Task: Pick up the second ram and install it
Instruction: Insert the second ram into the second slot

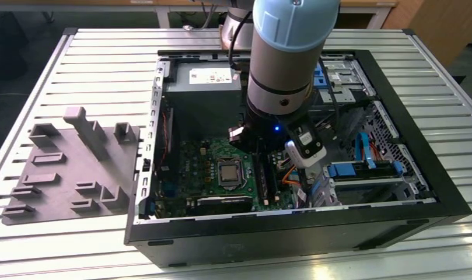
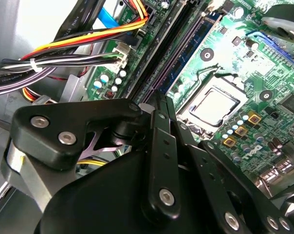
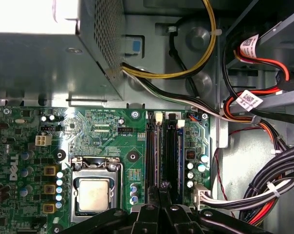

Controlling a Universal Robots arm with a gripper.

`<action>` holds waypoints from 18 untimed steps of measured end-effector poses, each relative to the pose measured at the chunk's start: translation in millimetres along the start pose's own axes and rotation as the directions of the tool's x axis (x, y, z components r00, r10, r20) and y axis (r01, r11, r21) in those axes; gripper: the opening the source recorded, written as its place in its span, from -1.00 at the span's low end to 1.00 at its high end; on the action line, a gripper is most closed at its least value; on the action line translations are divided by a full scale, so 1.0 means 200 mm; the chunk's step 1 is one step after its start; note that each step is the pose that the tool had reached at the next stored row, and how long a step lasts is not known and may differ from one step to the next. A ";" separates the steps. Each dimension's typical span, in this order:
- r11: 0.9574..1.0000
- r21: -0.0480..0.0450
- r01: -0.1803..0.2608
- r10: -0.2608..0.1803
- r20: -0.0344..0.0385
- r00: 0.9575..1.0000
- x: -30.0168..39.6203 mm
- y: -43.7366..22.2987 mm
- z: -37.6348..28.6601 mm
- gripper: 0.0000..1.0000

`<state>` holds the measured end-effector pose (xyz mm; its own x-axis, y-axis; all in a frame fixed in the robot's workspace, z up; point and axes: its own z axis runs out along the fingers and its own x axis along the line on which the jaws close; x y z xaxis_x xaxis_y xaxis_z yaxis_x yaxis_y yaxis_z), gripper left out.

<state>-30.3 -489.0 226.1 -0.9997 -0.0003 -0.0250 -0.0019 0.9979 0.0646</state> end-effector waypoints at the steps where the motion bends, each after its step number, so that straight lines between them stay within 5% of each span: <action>1: 1.000 0.000 0.000 0.000 0.000 1.000 0.000 0.000 0.000 -0.77; 18: 1.000 0.001 -0.025 0.025 0.002 1.000 -0.002 0.000 0.000 -0.77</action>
<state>-29.9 -489.1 226.2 -0.9994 0.0247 -0.0251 0.0231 0.9977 0.0640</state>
